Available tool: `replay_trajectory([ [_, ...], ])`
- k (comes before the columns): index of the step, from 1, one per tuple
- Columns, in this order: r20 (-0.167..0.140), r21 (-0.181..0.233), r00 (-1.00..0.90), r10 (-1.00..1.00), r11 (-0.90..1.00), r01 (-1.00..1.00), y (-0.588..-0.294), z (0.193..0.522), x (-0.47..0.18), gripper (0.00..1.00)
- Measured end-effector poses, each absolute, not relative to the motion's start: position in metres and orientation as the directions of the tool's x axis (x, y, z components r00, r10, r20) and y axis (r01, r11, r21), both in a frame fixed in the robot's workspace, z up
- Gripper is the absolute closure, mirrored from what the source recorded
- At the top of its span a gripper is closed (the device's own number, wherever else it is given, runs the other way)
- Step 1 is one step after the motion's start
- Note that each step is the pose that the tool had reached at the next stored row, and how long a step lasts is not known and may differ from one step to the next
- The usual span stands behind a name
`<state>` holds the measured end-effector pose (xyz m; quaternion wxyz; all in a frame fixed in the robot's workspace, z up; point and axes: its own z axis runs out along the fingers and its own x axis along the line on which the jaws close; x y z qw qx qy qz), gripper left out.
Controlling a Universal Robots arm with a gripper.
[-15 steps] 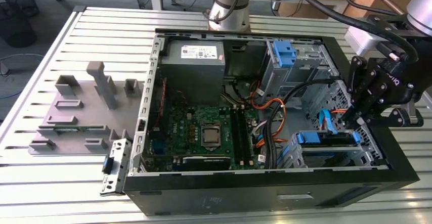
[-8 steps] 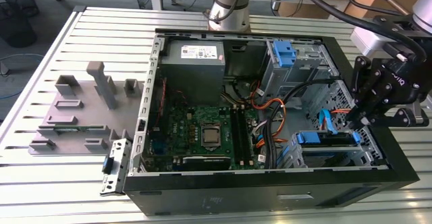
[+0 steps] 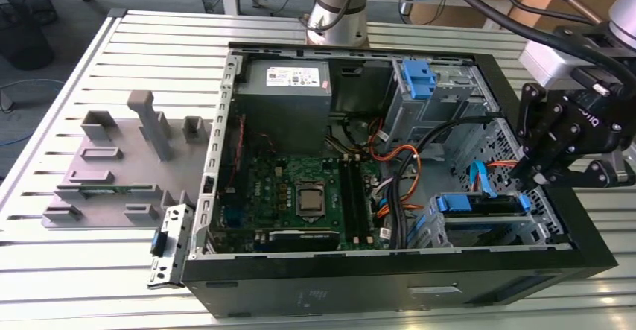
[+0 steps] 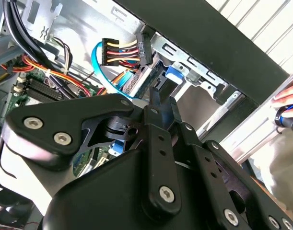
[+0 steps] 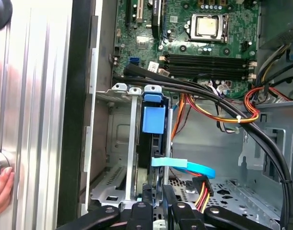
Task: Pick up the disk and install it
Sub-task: 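Insert the second disk wire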
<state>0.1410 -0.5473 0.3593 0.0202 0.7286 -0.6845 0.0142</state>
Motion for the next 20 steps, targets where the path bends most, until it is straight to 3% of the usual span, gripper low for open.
replay_trajectory([
  [20,0.048,0.010,0.213,-0.976,-0.213,-0.977,-0.5472,0.3578,0.1470,0.76],
])
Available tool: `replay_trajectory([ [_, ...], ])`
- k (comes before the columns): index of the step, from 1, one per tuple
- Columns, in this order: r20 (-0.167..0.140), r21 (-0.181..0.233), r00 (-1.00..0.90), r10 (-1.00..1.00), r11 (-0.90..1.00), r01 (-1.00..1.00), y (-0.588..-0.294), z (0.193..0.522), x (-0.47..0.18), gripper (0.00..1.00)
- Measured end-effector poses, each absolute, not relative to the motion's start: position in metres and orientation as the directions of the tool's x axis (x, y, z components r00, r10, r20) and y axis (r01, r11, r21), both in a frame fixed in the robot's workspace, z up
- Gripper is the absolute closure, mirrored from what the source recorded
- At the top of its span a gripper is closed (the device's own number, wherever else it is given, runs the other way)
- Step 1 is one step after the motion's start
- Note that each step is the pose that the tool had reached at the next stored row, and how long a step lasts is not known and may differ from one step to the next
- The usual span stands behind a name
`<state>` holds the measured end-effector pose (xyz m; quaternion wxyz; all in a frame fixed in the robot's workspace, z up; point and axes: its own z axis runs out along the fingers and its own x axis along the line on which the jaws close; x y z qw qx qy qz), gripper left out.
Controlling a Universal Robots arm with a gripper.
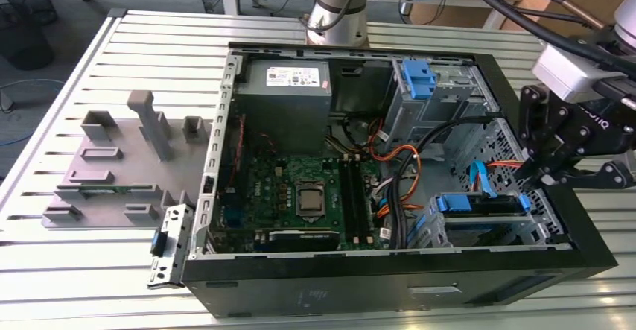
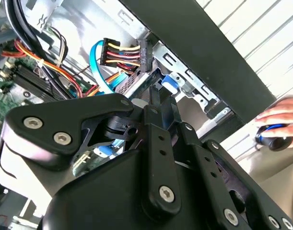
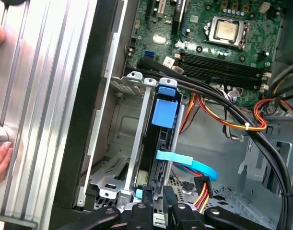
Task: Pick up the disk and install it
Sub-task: 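Insert the second disk wire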
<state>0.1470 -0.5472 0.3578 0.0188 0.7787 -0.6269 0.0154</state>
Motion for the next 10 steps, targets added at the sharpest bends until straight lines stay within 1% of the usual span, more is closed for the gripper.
replay_trajectory([
  [6,0.046,0.010,0.291,-0.956,-0.291,-0.957,-0.5472,0.3573,0.1470,0.76],
  [10,0.044,0.009,0.307,-0.951,-0.307,-0.952,-0.5461,0.3572,0.1475,0.76],
])
